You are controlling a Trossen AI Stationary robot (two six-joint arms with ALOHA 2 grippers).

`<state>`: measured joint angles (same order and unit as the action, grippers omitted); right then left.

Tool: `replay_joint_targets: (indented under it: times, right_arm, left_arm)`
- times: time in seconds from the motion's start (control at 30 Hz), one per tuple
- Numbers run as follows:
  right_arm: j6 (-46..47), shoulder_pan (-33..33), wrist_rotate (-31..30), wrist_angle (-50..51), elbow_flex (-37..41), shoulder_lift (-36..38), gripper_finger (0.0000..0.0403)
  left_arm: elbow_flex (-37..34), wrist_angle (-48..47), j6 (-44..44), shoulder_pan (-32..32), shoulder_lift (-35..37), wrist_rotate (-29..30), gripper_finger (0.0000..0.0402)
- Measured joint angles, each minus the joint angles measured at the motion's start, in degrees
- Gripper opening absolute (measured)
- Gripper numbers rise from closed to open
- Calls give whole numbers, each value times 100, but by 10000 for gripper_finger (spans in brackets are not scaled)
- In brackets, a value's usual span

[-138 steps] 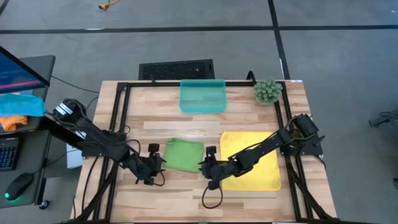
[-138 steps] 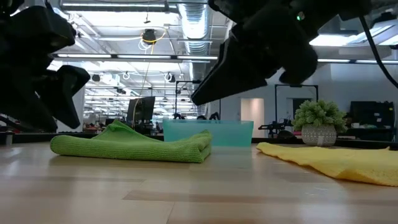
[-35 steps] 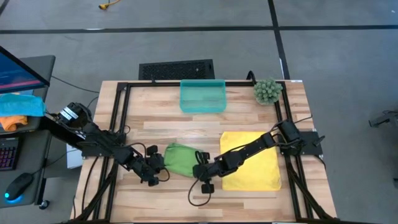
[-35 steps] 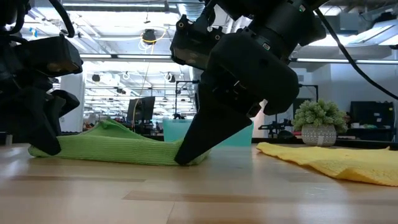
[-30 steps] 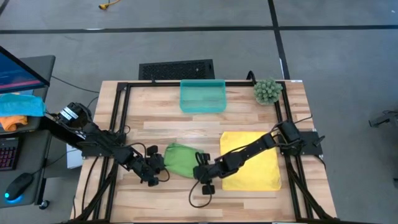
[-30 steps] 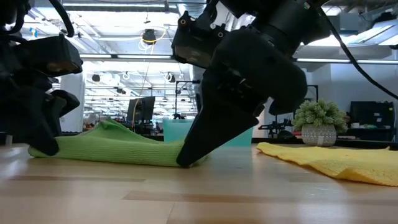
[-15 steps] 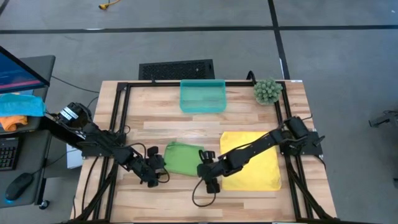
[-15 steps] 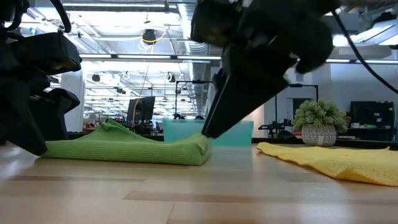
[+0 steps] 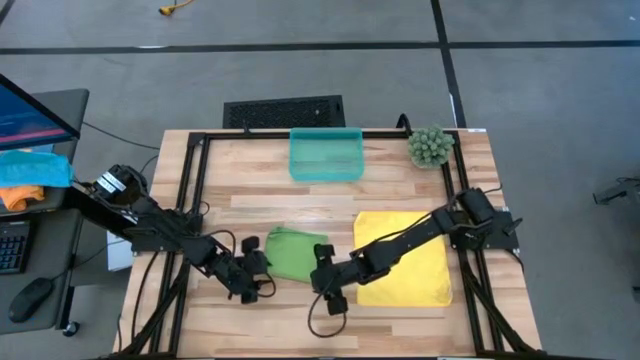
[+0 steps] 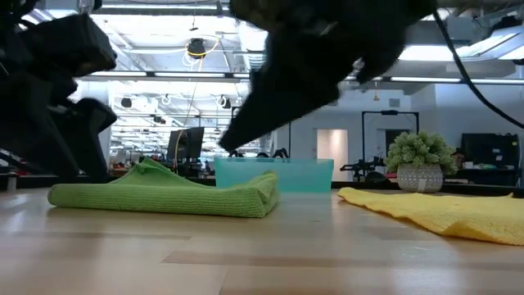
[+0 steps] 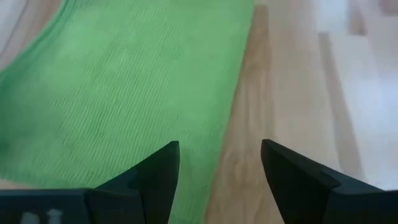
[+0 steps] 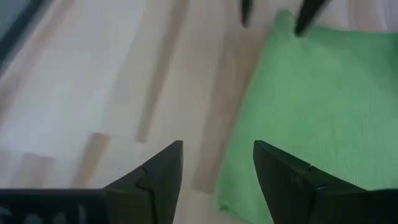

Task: Roll microfiber towels into tight, uniform cylinder then place into a basket
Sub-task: Roll the green towel

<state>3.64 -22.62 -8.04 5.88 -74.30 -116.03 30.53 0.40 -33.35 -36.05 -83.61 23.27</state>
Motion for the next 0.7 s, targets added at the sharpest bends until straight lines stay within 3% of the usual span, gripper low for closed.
replay_joint_targets:
  times: [0.3, 0.5, 0.7]
  right_arm:
    - [58, 137, 46, -445, 19, -503, 218]
    - [83, 139, 48, -684, 13, -524, 211]
    - [145, 182, -118, -1259, 10, -454, 199]
  left_arm:
    - [151, 15, 1160, 0, 0, 151, 218]
    - [109, 74, 1257, 44, 0, 177, 217]
    - [109, 42, 1197, 241, 0, 597, 217]
